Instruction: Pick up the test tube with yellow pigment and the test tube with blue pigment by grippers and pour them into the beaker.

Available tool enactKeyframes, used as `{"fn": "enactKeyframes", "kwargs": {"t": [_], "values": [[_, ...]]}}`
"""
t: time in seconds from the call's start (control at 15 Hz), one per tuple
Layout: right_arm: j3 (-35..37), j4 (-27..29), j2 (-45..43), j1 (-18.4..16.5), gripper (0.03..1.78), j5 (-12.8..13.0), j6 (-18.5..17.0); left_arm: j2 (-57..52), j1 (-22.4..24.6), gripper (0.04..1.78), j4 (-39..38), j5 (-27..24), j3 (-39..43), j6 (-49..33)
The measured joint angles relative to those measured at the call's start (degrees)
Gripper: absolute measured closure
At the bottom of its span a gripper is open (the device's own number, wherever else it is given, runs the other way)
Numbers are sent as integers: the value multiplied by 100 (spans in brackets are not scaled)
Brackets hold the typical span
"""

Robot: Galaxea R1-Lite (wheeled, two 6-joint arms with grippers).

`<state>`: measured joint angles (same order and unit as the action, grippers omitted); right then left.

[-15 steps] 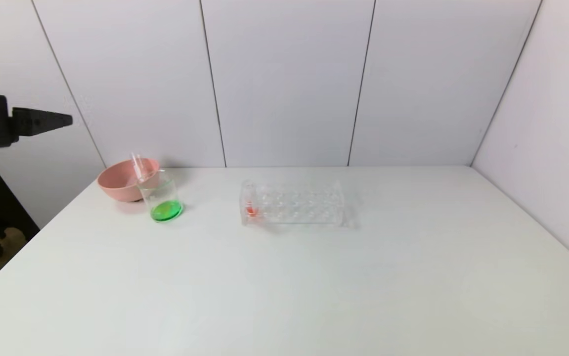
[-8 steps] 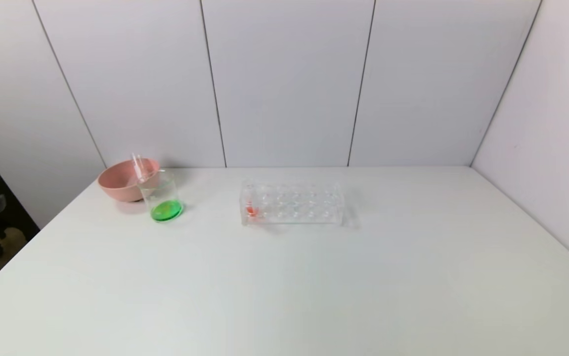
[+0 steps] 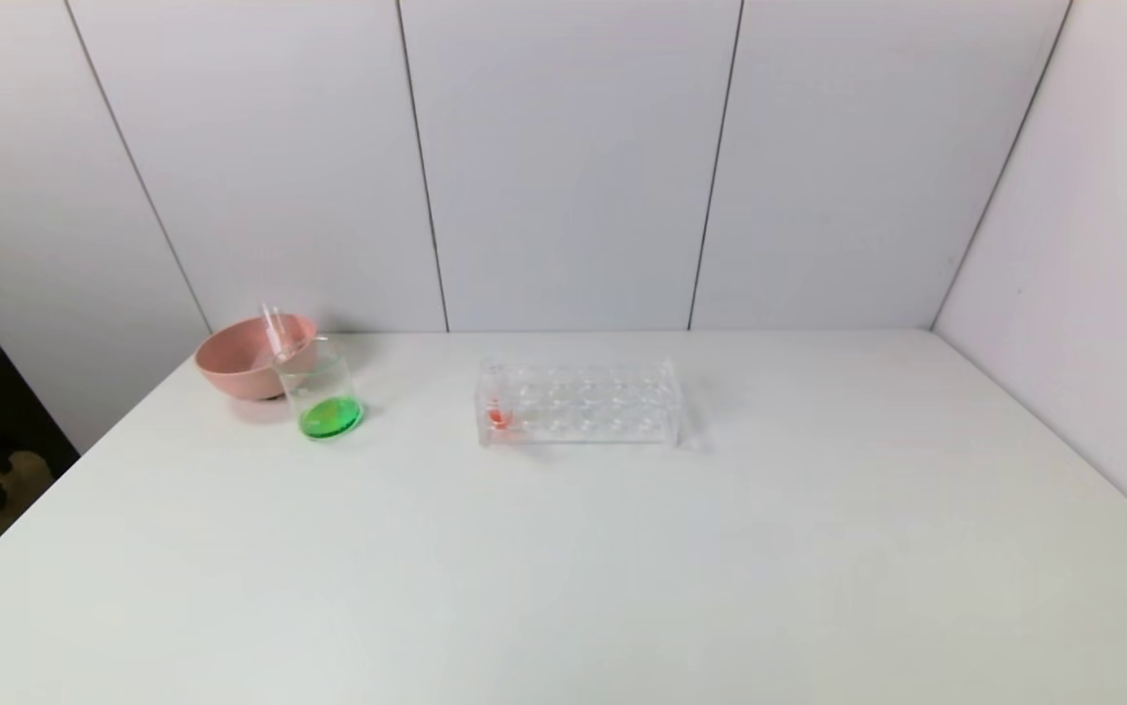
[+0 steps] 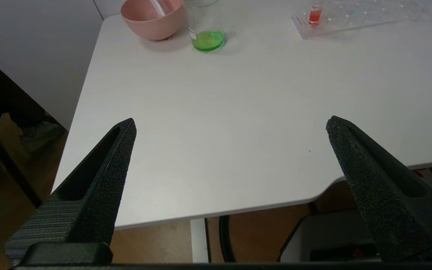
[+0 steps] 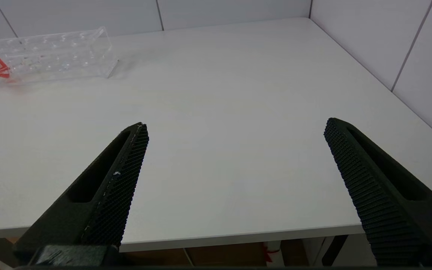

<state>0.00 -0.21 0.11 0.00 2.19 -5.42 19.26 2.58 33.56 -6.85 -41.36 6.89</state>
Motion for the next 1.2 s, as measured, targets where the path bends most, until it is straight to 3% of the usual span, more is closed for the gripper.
{"fn": "enactKeyframes", "kwargs": {"t": [0.13, 0.27, 0.87, 1.0, 1.2], "values": [[0, 0, 0, 0, 10, 0, 0, -463, -77, 6, 524, -1, 127, 28], [0, 0, 0, 0, 10, -2, 0, -802, -132, 6, 571, 32, 424, 27], [0, 0, 0, 0, 10, 0, 0, -1863, -223, 6, -193, 597, 2078, -425], [0, 2, 0, 0, 10, 0, 0, -1908, -226, 6, -798, 606, 2656, -450], [0, 0, 0, 0, 10, -2, -2, -1926, -226, 6, -2472, 699, 3743, -533]]}}
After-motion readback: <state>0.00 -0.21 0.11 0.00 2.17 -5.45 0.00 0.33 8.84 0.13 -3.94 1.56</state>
